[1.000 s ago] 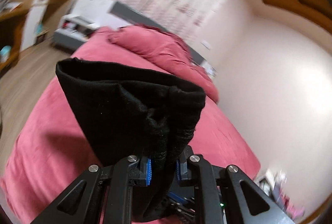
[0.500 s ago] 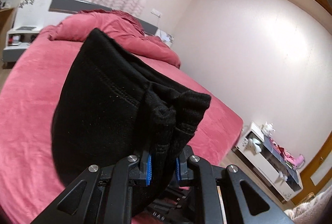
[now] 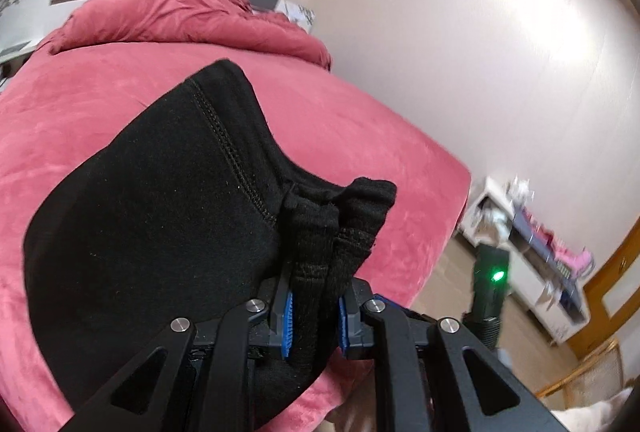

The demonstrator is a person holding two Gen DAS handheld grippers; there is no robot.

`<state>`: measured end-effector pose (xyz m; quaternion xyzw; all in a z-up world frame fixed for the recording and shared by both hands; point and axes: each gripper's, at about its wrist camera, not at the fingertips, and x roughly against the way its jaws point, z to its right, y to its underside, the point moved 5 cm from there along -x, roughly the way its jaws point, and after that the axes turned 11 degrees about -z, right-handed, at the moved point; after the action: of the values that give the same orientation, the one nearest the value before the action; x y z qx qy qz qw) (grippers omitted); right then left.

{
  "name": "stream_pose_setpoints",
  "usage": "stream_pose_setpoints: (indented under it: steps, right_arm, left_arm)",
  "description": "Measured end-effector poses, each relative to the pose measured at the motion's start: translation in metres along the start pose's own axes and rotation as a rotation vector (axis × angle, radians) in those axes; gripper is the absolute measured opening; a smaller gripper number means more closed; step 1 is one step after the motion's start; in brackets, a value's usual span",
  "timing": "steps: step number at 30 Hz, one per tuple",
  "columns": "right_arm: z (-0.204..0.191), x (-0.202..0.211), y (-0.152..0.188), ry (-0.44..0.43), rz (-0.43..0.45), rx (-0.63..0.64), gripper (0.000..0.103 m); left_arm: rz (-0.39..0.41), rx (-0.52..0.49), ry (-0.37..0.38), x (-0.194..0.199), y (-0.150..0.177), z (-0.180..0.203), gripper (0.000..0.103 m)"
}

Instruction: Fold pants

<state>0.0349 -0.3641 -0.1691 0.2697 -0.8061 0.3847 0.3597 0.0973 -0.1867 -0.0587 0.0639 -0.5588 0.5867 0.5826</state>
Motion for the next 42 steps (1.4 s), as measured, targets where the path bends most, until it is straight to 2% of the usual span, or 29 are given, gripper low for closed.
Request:
stream_pose_setpoints:
  steps: [4, 8, 10, 15, 18, 21, 25, 27, 28, 32, 37, 40, 41, 42]
  right_arm:
    - [0.012, 0.016, 0.000, -0.026, 0.072, -0.060, 0.059]
    - [0.042, 0.042, -0.003, -0.027, 0.188, -0.181, 0.059]
    - [0.053, 0.049, -0.004, -0.035, 0.217, -0.233, 0.059]
    - [0.067, 0.046, -0.005, -0.055, 0.200, -0.304, 0.059]
    - [0.065, 0.045, -0.006, -0.069, 0.197, -0.303, 0.059]
    - [0.063, 0.042, -0.009, -0.081, 0.197, -0.304, 0.059]
    - [0.059, 0.045, -0.007, -0.097, 0.213, -0.284, 0.059]
    - [0.051, 0.050, -0.007, -0.110, 0.233, -0.248, 0.059]
    - [0.047, 0.052, -0.006, -0.121, 0.238, -0.232, 0.059]
    - [0.025, 0.050, -0.002, -0.170, 0.196, -0.149, 0.059]
    - [-0.009, 0.046, 0.003, -0.203, 0.149, -0.021, 0.059]
    - [-0.023, 0.024, 0.005, -0.172, 0.044, 0.038, 0.059]
    - [-0.026, 0.015, 0.006, -0.138, 0.002, 0.045, 0.056]
    - [-0.029, 0.009, 0.006, -0.119, -0.019, 0.053, 0.046]
  left_arm:
    - [-0.059, -0.044, -0.025, -0.035, 0.003, 0.015, 0.016]
    - [-0.086, -0.055, -0.039, -0.055, 0.004, 0.022, 0.016]
    - [-0.096, -0.066, -0.039, -0.064, 0.003, 0.026, 0.016]
    - [-0.130, -0.120, -0.057, -0.085, 0.013, 0.036, 0.017]
    - [-0.179, -0.153, -0.087, -0.098, 0.025, 0.040, 0.030]
    - [-0.156, -0.212, -0.087, -0.088, 0.040, 0.051, 0.042]
    - [-0.156, -0.256, 0.001, -0.060, 0.056, 0.061, 0.043]
    - [-0.120, -0.278, 0.040, -0.035, 0.065, 0.057, 0.043]
    - [-0.097, -0.279, 0.031, -0.025, 0.067, 0.053, 0.043]
    - [-0.018, -0.175, -0.078, 0.012, 0.073, 0.009, 0.043]
    - [0.107, 0.050, -0.271, 0.054, 0.080, -0.067, 0.043]
    - [0.063, 0.142, -0.312, 0.047, 0.089, -0.095, 0.043]
    - [0.047, 0.156, -0.322, 0.044, 0.092, -0.100, 0.043]
    - [0.031, 0.163, -0.325, 0.038, 0.097, -0.104, 0.043]
